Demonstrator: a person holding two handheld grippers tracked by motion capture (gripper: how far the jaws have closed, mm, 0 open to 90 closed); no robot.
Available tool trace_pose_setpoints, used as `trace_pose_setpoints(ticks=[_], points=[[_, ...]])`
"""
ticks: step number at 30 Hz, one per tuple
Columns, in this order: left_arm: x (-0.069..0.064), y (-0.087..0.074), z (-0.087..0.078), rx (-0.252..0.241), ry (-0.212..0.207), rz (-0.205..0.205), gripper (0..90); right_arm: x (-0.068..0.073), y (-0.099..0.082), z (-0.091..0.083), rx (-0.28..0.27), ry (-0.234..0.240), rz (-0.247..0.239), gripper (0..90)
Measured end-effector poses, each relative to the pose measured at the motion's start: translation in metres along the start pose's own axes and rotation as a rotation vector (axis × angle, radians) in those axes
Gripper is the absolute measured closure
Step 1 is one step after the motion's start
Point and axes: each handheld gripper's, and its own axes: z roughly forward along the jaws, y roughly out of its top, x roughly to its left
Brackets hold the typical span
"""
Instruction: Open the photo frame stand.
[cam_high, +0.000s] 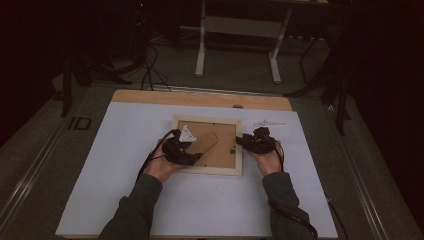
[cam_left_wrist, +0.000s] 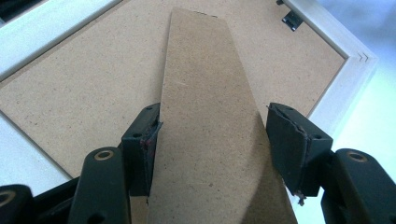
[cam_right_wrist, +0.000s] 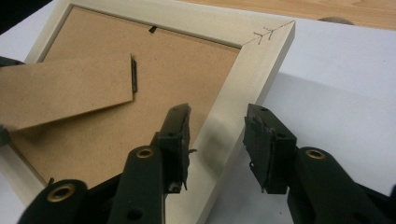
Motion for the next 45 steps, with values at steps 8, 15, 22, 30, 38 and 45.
trace_pose_setpoints(ticks=[8, 15, 22, 30, 38, 45], points=[[-0.008, -0.004, -0.006, -0.035, 0.030, 0.018, 40.4, -0.003, 0.004, 0.002, 0.022, 0.022, 0.025, 57.0], [-0.012, -0.007, -0.007, -0.061, 0.059, 0.065, 40.3, -0.008, 0.004, 0.004, 0.041, 0.057, 0.060, 54.5], [-0.017, -0.005, -0.009, -0.084, 0.087, 0.120, 40.2, -0.016, 0.006, 0.005, 0.051, 0.128, 0.111, 51.3], [-0.013, -0.002, -0.015, -0.120, 0.131, 0.153, 40.3, -0.013, 0.012, -0.001, -0.002, 0.132, 0.132, 58.5], [-0.011, -0.002, -0.017, -0.129, 0.148, 0.144, 40.3, -0.007, 0.016, -0.001, -0.046, 0.102, 0.117, 59.5], [-0.009, -0.003, -0.017, -0.138, 0.125, 0.083, 40.7, -0.005, 0.013, -0.002, -0.071, 0.097, 0.115, 59.7]])
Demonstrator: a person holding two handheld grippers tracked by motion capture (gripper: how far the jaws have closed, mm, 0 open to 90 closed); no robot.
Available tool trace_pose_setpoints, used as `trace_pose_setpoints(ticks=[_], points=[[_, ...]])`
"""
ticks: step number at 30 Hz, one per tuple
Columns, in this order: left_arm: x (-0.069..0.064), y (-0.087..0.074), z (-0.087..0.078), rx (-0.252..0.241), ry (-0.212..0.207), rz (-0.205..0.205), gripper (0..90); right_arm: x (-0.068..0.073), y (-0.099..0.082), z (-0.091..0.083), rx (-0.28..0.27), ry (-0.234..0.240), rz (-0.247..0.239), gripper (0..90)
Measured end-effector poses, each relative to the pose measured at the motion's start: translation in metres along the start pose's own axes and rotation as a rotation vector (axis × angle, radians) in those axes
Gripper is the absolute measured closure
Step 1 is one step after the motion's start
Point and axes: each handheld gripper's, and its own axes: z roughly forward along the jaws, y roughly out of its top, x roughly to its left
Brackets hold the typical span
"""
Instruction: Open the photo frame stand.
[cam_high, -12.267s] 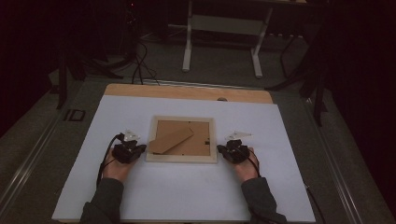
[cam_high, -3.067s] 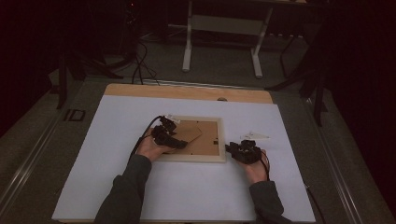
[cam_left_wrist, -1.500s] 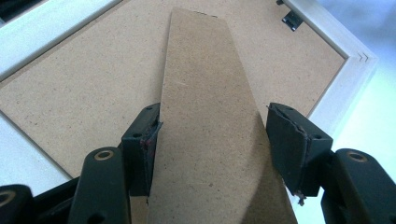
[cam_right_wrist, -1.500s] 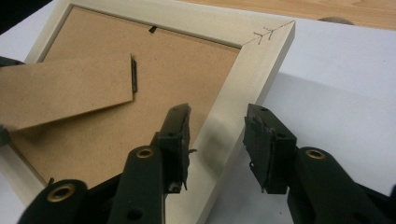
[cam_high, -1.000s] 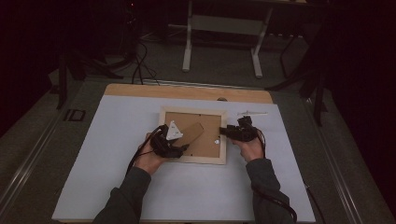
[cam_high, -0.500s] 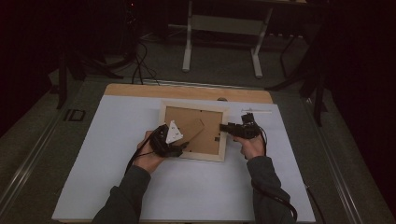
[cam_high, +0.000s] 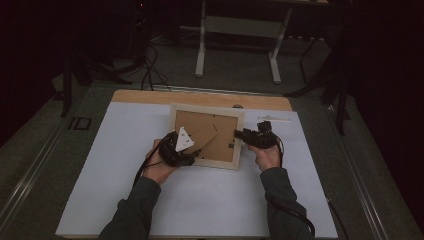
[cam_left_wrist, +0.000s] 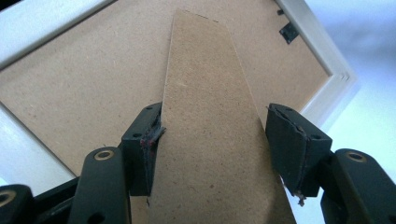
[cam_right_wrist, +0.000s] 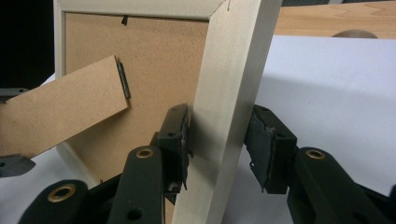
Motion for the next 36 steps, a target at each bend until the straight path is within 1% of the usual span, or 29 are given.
trace_pose_setpoints(ticks=[1, 2, 4, 5, 6, 7, 8, 9, 11, 13, 15, 17, 19, 22, 27, 30, 36], points=[[0.001, 0.000, 0.000, 0.005, -0.007, -0.011, 40.7, 0.000, 0.000, 0.000, -0.002, -0.001, 0.000, 59.8], [0.003, 0.000, 0.000, 0.008, -0.016, -0.030, 40.4, 0.001, -0.001, 0.000, -0.004, -0.002, 0.000, 59.8], [0.006, -0.001, 0.000, 0.005, -0.047, -0.083, 39.7, 0.001, -0.001, -0.001, -0.009, -0.002, -0.003, 59.8], [0.010, -0.002, 0.001, 0.003, -0.075, -0.128, 38.9, 0.001, -0.001, -0.001, -0.011, -0.003, -0.001, 59.8], [0.013, -0.002, 0.002, 0.009, -0.096, -0.157, 37.8, 0.001, -0.002, -0.001, -0.013, -0.003, -0.001, 59.8], [0.017, -0.004, 0.003, 0.011, -0.135, -0.209, 37.9, 0.001, -0.002, -0.001, -0.013, -0.004, -0.002, 59.8], [0.020, -0.005, 0.004, 0.014, -0.159, -0.230, 39.1, 0.002, -0.002, -0.001, -0.013, -0.004, -0.004, 59.8], [0.024, -0.008, 0.007, 0.032, -0.207, -0.273, 40.5, 0.002, -0.002, -0.002, -0.013, -0.005, -0.005, 59.8], [0.027, -0.010, 0.010, 0.059, -0.247, -0.304, 43.5, 0.003, -0.002, -0.002, -0.018, -0.005, -0.013, 59.9], [0.028, -0.011, 0.011, 0.077, -0.277, -0.309, 45.5, 0.003, -0.001, -0.002, -0.020, -0.005, -0.018, 60.0], [0.029, -0.011, 0.012, 0.097, -0.285, -0.315, 49.3, 0.004, -0.001, -0.003, -0.022, -0.004, -0.019, 60.1], [0.031, -0.012, 0.011, 0.093, -0.322, -0.335, 52.3, 0.004, -0.001, -0.003, -0.026, -0.004, -0.024, 60.2], [0.033, -0.012, 0.010, 0.087, -0.334, -0.340, 55.4, 0.005, -0.001, -0.003, -0.028, -0.004, -0.029, 60.2], [0.033, -0.011, 0.008, 0.086, -0.335, -0.332, 57.4, 0.005, -0.001, -0.003, -0.030, -0.004, -0.033, 60.3], [0.031, -0.011, 0.008, 0.089, -0.324, -0.298, 59.9, 0.007, 0.001, -0.004, -0.034, -0.007, -0.046, 60.7], [0.030, -0.010, 0.009, 0.090, -0.322, -0.291, 61.3, 0.009, 0.002, -0.005, -0.037, -0.011, -0.057, 60.9], [0.028, -0.007, 0.009, 0.084, -0.302, -0.273, 62.2, 0.009, 0.004, -0.006, -0.041, -0.025, -0.067, 61.2]])
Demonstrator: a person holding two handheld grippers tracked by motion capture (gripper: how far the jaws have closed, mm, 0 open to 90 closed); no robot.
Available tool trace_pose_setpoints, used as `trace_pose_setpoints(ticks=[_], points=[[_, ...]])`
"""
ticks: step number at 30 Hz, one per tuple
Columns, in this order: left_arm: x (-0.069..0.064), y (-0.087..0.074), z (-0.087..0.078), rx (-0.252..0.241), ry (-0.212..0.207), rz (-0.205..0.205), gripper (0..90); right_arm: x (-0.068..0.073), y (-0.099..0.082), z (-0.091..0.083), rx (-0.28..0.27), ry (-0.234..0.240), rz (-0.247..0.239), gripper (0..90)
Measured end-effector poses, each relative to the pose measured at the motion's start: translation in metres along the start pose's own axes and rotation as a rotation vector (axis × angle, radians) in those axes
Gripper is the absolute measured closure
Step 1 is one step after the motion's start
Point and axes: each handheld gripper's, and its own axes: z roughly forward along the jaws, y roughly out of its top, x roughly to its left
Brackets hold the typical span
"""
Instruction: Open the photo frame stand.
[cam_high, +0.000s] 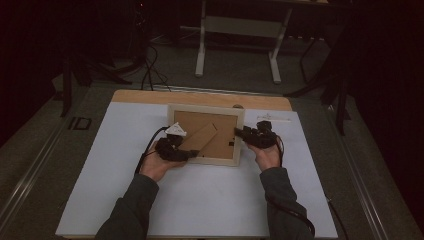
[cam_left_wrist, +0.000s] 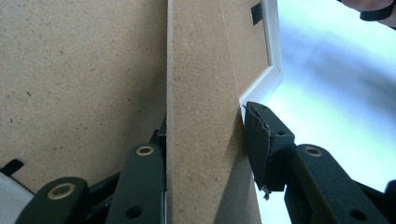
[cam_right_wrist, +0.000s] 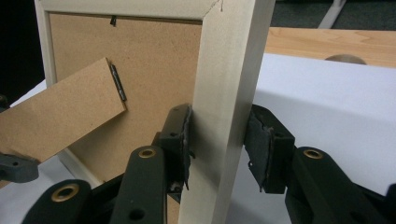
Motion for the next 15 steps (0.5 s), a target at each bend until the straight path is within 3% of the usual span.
trace_pose_setpoints(ticks=[7, 15], points=[[-0.004, 0.003, 0.003, 0.006, 0.022, 0.031, 65.7, 0.002, 0.006, -0.003, -0.008, -0.019, -0.030, 61.8], [-0.006, 0.009, 0.004, -0.008, 0.045, 0.038, 67.9, 0.004, 0.012, -0.005, -0.026, -0.041, -0.060, 62.2]])
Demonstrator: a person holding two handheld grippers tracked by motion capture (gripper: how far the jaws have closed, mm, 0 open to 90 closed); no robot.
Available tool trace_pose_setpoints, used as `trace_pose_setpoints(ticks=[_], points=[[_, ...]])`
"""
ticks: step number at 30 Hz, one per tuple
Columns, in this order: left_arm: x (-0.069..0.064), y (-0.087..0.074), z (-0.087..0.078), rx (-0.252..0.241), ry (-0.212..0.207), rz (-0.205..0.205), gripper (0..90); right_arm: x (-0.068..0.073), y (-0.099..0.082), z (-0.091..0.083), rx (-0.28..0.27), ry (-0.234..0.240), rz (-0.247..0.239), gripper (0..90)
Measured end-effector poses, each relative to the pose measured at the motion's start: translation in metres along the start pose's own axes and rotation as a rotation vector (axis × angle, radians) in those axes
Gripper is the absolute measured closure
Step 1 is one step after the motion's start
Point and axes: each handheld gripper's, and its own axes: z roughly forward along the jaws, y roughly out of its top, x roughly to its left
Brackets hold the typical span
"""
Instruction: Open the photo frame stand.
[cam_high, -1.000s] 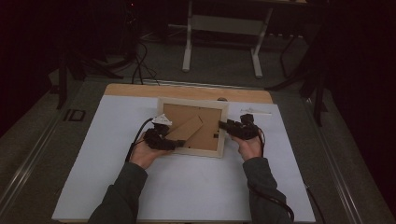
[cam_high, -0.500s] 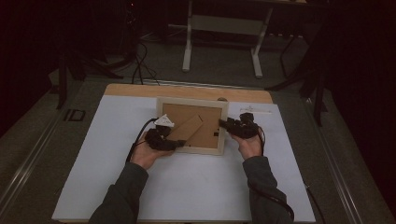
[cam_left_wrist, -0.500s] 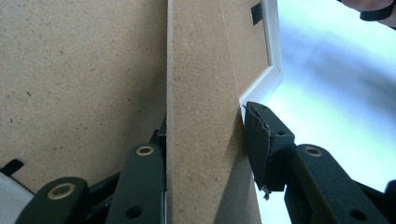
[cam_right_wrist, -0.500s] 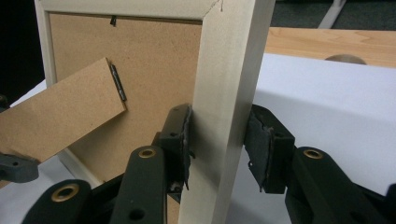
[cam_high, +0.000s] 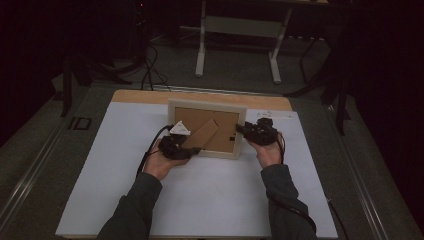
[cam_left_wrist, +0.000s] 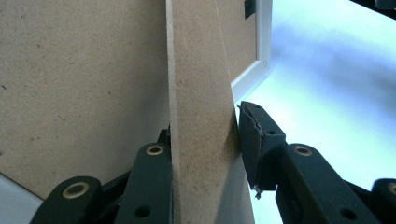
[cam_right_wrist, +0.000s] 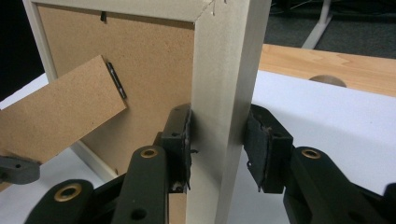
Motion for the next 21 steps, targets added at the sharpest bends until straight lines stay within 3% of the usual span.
trace_pose_setpoints(ticks=[9, 17, 19, 21], points=[[-0.001, 0.005, -0.001, -0.030, -0.002, 0.008, 71.3, 0.004, 0.008, 0.000, -0.016, -0.030, -0.037, 62.2], [-0.004, 0.007, -0.001, -0.051, 0.037, 0.040, 71.8, 0.009, 0.016, 0.004, -0.014, -0.050, -0.080, 61.9], [-0.007, 0.008, 0.001, -0.037, 0.047, 0.058, 72.5, 0.010, 0.016, 0.007, -0.002, -0.060, -0.086, 61.9], [-0.007, 0.008, 0.002, -0.041, 0.044, 0.049, 72.6, 0.010, 0.016, 0.008, -0.006, -0.065, -0.079, 61.9]])
